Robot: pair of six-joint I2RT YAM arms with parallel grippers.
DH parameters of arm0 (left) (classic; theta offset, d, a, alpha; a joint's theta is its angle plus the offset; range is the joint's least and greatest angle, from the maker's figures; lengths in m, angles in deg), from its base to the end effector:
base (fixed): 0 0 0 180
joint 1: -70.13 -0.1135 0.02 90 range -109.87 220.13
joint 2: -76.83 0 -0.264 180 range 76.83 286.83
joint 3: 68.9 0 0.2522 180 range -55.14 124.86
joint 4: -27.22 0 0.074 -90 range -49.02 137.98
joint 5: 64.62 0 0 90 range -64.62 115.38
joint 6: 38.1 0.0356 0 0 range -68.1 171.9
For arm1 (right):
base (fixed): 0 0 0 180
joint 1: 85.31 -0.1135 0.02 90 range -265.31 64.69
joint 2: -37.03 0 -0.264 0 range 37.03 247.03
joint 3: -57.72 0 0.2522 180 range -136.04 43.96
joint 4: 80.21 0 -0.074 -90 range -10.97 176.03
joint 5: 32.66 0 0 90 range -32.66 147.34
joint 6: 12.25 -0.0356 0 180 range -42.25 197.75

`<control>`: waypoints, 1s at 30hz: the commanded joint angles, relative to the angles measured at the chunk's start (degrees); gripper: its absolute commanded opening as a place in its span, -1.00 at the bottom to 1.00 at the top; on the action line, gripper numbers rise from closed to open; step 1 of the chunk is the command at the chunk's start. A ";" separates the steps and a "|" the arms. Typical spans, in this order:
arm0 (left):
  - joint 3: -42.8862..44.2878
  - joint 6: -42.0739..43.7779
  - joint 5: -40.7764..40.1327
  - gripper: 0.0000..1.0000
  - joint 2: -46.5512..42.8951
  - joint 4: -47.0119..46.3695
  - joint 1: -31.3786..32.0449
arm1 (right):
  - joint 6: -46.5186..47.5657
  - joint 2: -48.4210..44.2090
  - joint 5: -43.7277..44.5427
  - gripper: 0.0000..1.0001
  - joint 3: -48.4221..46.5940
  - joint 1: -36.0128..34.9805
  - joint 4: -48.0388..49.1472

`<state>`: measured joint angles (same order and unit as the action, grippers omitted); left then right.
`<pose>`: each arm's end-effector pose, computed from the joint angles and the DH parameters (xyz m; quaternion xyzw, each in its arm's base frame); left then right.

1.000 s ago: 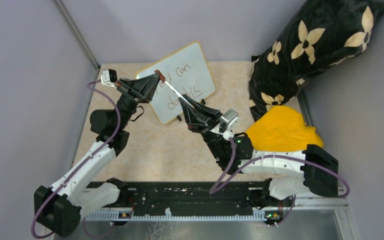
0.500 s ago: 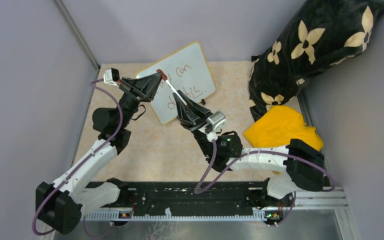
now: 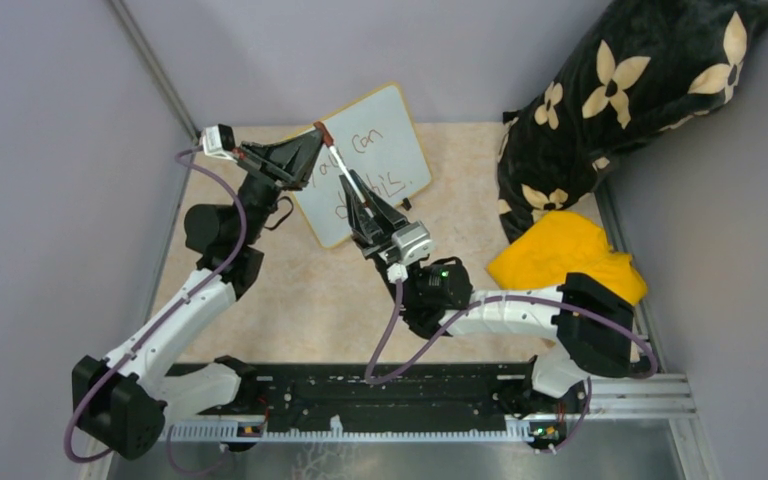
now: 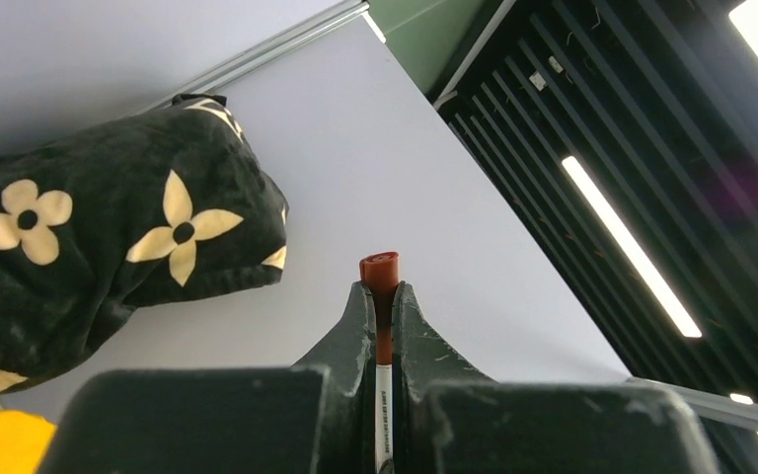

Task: Write a sentence on the whiteboard
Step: Close the pen cap.

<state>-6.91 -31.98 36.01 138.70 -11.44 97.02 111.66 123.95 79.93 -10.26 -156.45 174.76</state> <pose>0.2046 -0.1111 0.4151 -0.1319 0.4181 -0.7617 0.4771 0.1112 0.2833 0.3839 -0.1134 0.3229 0.2451 0.9071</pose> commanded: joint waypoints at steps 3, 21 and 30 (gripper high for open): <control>1.13 5.15 10.33 -1.00 -1.06 1.99 6.20 | 0.17 1.52 -1.49 -1.00 -1.65 -0.41 7.45; -4.64 9.33 7.27 -1.00 -1.49 6.66 16.60 | 3.96 3.88 -1.31 -1.00 -5.89 -0.19 6.21; -7.78 8.21 6.01 -0.98 -1.23 -0.35 18.29 | 4.12 2.08 -2.89 -1.00 -4.36 -0.23 6.31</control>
<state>-10.23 -24.02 18.39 137.52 -14.52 107.91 118.72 125.35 81.98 -11.68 -157.69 174.93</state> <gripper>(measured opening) 0.027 0.123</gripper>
